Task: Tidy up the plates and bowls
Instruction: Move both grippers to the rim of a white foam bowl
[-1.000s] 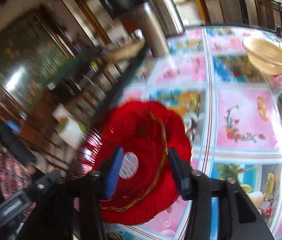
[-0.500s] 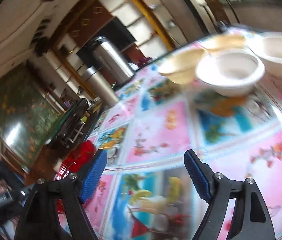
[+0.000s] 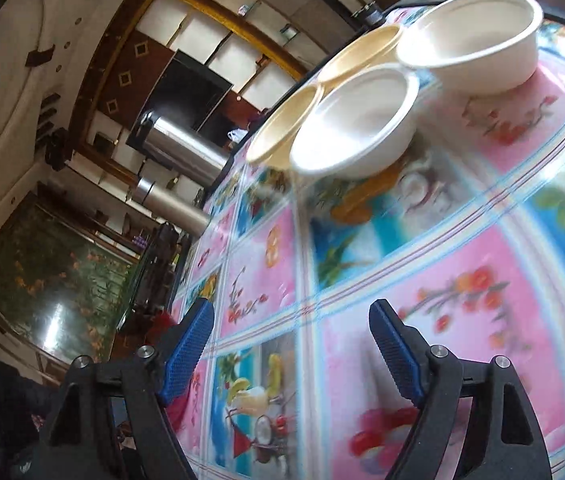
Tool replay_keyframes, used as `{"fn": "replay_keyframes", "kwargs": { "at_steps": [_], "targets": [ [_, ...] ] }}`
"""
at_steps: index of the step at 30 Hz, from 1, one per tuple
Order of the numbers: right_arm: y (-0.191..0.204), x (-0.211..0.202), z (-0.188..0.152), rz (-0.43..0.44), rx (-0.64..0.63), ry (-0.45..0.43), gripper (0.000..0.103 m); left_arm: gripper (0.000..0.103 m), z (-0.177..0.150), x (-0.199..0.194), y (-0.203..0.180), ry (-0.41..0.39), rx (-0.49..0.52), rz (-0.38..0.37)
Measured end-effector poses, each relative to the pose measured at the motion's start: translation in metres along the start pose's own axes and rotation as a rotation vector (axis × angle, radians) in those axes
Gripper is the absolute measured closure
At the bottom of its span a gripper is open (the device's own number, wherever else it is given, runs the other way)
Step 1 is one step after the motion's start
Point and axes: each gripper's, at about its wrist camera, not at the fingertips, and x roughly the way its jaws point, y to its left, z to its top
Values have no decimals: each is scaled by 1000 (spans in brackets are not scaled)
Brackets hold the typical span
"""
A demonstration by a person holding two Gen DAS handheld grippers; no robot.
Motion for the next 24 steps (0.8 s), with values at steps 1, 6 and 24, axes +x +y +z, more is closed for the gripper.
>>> {"fn": "replay_keyframes", "kwargs": {
  "at_steps": [1,6,24],
  "targets": [
    [-6,-4,8,-8,5,-8,20,40,4,5,-5,10,1,-15],
    [-38,-21,55,-20,104,-68,20,35,46,46,-32,87,-47,-121],
    [-78,18,130,-25,283,-34,44,35,131,168,-75,231,-244,-299]
  ]
}}
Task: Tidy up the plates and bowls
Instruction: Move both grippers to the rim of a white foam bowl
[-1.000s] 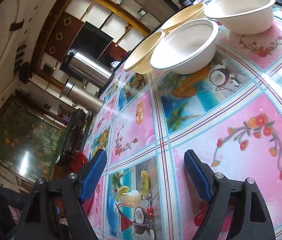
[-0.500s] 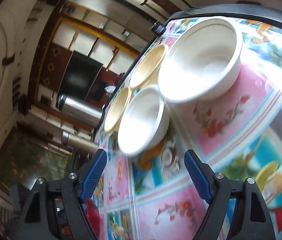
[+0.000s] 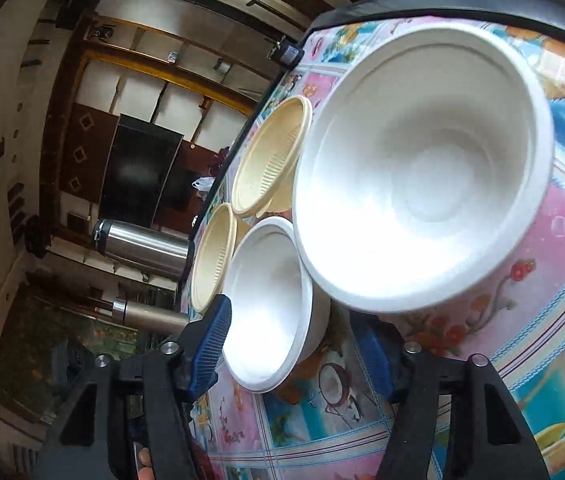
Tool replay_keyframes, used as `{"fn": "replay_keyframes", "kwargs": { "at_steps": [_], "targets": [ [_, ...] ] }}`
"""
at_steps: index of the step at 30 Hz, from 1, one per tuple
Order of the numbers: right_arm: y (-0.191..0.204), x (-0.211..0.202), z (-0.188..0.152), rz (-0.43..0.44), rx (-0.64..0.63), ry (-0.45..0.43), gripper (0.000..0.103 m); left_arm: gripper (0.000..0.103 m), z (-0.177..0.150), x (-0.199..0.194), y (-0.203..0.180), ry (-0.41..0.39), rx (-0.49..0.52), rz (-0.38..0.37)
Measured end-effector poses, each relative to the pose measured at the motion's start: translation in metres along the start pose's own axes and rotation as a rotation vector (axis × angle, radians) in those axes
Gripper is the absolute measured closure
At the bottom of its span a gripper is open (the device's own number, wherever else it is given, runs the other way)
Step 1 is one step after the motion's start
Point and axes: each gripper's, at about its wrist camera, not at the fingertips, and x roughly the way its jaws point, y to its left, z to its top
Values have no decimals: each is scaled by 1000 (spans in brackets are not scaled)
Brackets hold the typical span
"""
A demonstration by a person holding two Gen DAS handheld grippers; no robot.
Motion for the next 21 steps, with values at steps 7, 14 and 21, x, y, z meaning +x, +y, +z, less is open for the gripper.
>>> {"fn": "replay_keyframes", "kwargs": {
  "at_steps": [7,14,21],
  "targets": [
    [-4,8,-4,-3,-8,15,51,35,9,12,1,-18,-18,-36],
    [-5,5,-1,-15,-10,-18,51,35,5,18,-11,-36,44,-48],
    [1,9,-3,-36,-45,-40,52,35,4,22,-3,-44,68,-68]
  ]
}}
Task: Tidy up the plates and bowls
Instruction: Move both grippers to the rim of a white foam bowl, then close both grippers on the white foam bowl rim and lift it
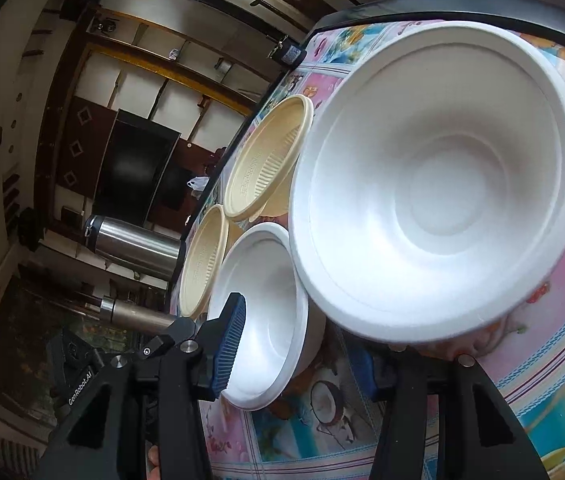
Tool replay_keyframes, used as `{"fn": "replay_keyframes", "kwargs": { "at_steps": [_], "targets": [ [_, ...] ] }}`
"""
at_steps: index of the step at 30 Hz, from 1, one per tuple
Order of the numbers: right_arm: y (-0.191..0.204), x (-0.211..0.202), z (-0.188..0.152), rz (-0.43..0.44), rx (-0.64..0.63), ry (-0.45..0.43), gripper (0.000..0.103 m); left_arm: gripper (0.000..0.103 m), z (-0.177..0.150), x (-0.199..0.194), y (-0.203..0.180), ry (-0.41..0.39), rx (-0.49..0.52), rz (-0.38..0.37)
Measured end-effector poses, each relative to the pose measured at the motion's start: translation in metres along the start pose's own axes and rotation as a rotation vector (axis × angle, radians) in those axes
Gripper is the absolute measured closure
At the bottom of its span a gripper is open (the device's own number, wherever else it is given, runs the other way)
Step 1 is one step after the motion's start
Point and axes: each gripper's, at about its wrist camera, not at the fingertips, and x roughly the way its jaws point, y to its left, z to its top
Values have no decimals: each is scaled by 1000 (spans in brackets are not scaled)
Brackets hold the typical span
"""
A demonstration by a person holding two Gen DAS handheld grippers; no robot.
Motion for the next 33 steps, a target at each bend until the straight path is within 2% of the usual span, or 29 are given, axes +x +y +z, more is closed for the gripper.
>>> {"fn": "replay_keyframes", "kwargs": {
  "at_steps": [6,11,13,16,19,24,29,33],
  "targets": [
    [-1,9,0,-26,-6,5,57,37,1,-1,6,-28,4,15],
    [1,15,-1,-60,-37,2,72,61,2,4,10,-22,6,17],
    [2,16,-1,-80,-49,-4,75,77,2,5,12,-22,8,21],
    [4,16,-2,-100,-69,-18,78,93,2,5,16,-28,5,34],
    [4,17,-3,-109,-78,-23,78,98,2,0,16,-44,11,35],
    [5,18,-4,-116,-97,-30,84,99,0,-1,13,-49,30,40],
    [10,17,-6,-114,-123,-35,94,99,-1,-3,11,-48,35,28],
    [11,17,-8,-107,-123,-33,95,99,-2,-4,11,-49,33,39]
  ]
}}
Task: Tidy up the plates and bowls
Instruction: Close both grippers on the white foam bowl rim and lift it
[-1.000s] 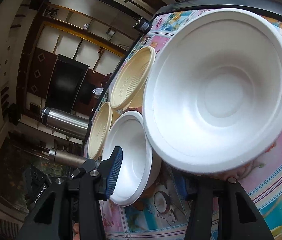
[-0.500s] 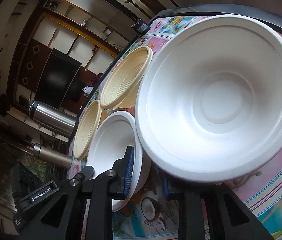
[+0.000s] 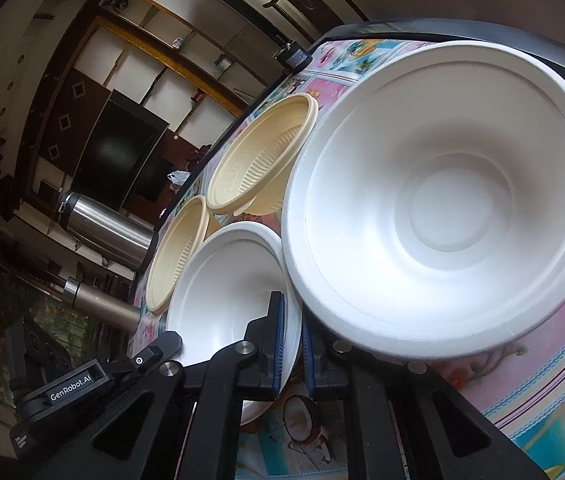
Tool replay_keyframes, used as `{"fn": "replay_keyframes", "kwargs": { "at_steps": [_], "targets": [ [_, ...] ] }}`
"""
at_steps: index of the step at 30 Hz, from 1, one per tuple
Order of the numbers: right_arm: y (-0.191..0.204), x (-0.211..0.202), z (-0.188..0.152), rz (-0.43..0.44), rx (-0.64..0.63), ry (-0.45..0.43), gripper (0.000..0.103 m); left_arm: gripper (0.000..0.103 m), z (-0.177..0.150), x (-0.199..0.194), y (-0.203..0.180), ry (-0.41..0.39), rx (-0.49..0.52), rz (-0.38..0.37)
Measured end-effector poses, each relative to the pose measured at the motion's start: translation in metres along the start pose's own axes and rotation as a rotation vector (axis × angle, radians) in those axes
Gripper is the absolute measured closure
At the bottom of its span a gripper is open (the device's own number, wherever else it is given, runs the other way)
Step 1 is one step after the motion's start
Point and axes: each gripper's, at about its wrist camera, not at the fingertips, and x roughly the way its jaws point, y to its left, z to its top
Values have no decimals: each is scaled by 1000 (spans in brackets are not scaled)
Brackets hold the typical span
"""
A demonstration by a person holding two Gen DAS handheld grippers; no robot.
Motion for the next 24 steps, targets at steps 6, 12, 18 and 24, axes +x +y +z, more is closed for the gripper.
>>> {"fn": "replay_keyframes", "kwargs": {
  "at_steps": [6,12,18,24],
  "targets": [
    [-3,0,-1,31,21,27,95,99,-4,-6,3,-11,-21,11],
    [2,-5,-9,54,7,46,96,99,-19,-14,13,-7,-56,32],
    [7,-5,-25,75,-6,91,96,99,-33,-36,19,-21,-76,76],
    [15,-11,-51,109,-26,122,96,98,-56,-61,28,-37,-76,129]
  ]
}}
